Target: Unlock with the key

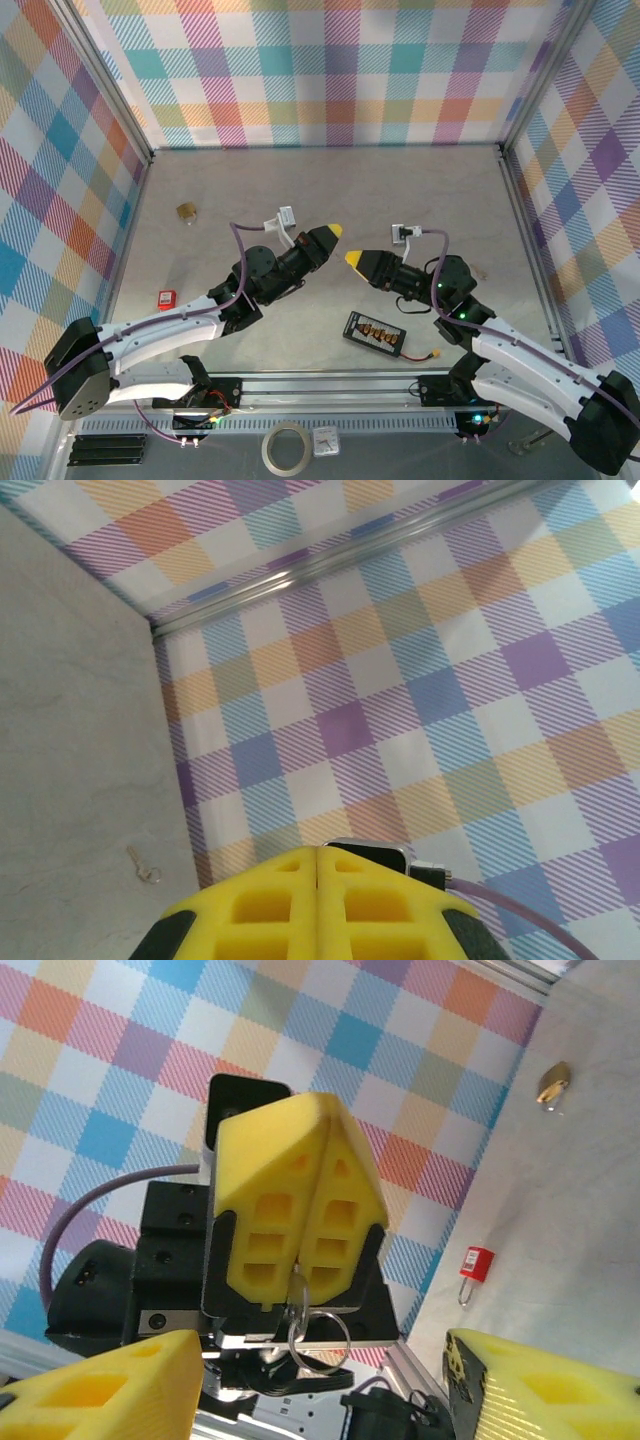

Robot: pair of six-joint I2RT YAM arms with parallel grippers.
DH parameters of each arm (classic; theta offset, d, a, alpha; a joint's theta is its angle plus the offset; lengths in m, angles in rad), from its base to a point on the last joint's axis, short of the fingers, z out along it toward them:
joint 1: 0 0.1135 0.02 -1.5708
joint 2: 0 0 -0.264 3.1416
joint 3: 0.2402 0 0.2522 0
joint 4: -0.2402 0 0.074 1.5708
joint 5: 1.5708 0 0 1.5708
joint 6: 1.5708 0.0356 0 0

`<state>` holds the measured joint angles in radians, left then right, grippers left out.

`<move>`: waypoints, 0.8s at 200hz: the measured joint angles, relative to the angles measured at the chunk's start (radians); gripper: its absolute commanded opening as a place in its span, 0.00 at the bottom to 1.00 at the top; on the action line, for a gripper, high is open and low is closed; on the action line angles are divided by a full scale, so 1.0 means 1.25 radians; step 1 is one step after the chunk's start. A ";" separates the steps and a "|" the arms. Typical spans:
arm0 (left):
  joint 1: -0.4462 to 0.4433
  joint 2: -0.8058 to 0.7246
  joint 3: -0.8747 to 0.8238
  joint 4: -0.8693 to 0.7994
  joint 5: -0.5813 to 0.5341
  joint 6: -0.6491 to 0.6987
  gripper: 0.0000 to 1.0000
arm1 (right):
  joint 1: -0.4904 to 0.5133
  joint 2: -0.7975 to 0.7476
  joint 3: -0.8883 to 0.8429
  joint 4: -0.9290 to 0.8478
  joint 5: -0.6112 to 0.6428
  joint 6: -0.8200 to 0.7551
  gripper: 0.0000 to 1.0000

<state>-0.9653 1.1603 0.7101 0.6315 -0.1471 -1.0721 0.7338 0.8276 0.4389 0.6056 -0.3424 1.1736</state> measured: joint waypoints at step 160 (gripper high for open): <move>-0.003 0.056 -0.045 0.143 -0.003 -0.025 0.00 | 0.016 0.118 -0.004 0.146 -0.012 0.040 0.32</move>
<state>-0.9691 1.2304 0.6537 0.8104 -0.1513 -1.1034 0.7544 0.9749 0.4335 0.7876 -0.3576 1.2236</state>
